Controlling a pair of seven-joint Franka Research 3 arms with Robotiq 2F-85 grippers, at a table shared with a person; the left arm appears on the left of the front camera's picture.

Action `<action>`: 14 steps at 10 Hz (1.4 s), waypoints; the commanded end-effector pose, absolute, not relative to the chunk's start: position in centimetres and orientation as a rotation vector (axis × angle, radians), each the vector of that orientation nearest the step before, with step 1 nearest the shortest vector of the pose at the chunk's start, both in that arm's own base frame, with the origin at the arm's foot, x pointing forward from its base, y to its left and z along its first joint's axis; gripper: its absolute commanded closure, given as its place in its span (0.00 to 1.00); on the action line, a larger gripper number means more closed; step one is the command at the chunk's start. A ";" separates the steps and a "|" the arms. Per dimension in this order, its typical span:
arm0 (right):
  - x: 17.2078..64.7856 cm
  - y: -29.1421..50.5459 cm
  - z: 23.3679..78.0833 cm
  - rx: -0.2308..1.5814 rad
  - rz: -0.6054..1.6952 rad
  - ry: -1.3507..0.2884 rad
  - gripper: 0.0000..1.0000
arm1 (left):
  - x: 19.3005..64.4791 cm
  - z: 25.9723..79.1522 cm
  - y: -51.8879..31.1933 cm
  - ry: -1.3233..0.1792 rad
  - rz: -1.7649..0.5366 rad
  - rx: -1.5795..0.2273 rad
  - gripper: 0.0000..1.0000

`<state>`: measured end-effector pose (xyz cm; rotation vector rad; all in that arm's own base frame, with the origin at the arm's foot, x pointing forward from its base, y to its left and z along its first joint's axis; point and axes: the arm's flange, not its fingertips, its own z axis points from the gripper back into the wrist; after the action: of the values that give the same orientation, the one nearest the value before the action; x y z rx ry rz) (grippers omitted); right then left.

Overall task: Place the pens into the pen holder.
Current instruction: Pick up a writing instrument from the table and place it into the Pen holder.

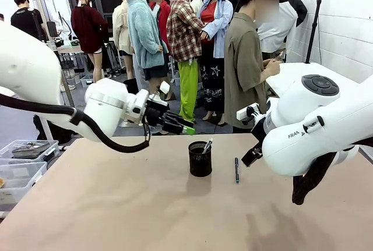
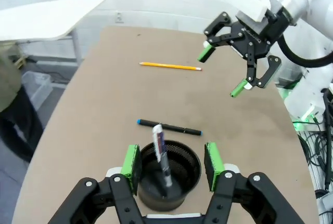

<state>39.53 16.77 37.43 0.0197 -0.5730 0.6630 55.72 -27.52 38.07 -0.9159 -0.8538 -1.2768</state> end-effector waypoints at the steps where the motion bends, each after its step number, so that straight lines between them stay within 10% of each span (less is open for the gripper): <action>1: 39.5 16.8 37.4 0.020 0.663 -0.572 0.00 | 52.3 42.0 -24.0 -0.810 -1.120 -0.715 0.36; 6: 39.5 16.8 37.4 0.020 0.663 -0.572 0.00 | 48.7 47.8 -14.5 -0.503 -0.778 -0.304 0.36; 14: 39.5 16.8 37.4 0.020 0.663 -0.572 0.00 | 43.7 45.3 -11.1 -0.183 -0.629 -0.199 0.36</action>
<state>39.53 16.78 37.46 0.0197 -0.5736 0.6630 44.02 -10.48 46.11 -0.1809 -0.1724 -0.6330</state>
